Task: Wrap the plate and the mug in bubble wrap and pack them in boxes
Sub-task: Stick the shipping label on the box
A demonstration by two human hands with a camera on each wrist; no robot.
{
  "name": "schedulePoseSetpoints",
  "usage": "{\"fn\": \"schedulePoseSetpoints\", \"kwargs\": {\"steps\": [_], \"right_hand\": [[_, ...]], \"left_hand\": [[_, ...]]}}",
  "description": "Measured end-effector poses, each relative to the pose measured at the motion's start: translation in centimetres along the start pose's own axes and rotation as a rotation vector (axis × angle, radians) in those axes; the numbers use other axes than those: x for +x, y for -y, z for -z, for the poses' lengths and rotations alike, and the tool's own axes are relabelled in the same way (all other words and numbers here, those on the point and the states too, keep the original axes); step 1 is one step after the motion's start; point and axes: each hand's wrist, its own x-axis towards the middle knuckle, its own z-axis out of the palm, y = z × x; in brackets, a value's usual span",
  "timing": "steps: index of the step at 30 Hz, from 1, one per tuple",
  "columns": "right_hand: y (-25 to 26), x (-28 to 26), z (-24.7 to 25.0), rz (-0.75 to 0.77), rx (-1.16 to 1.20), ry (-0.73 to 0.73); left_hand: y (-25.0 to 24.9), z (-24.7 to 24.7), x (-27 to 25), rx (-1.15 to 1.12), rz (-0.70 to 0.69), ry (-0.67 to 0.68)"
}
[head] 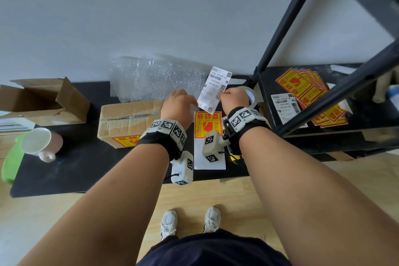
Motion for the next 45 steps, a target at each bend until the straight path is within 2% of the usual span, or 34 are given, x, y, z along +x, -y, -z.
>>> {"fn": "schedulePoseSetpoints", "kwargs": {"steps": [2,6,8,12,16,20,24,29,33,38,45], "right_hand": [[-0.1,-0.5,0.4,0.031,-0.026,-0.004],[0.7,-1.6,0.5,0.091,-0.057,0.036],[1.3,-2.1,0.3,0.169,-0.105,0.086],[2.1,-3.4,0.0,0.324,-0.23,0.181],[2.6,-4.2,0.3,0.368,-0.27,0.238],[2.9,-4.5,-0.2,0.345,-0.201,0.268],[3.2,-5.0,-1.1,0.25,-0.044,0.291],[3.8,-5.8,-2.9,0.287,-0.191,0.335],[4.3,-6.5,-4.2,0.263,-0.095,0.283],[6.0,-8.0,-6.7,0.224,0.001,0.268],[8.5,-10.3,-10.5,0.175,0.044,0.257]], "left_hand": [[0.2,0.5,-0.5,0.004,0.026,-0.011],[0.0,2.4,-0.5,-0.02,0.107,-0.137],[-0.2,3.4,-0.3,-0.046,0.13,-0.196],[-1.0,5.0,-0.2,-0.101,0.186,-0.155],[-0.9,5.9,-1.0,-0.106,0.251,-0.155],[-0.6,6.4,-2.4,-0.172,0.317,-0.202],[-0.1,6.8,-3.6,-0.301,0.383,-0.231],[1.8,8.3,-4.7,-0.47,0.494,-0.213],[4.3,9.6,-5.5,-0.559,0.55,-0.246],[8.2,11.1,-6.8,-0.565,0.586,-0.258],[13.5,13.4,-7.9,-0.487,0.618,-0.189]]}}
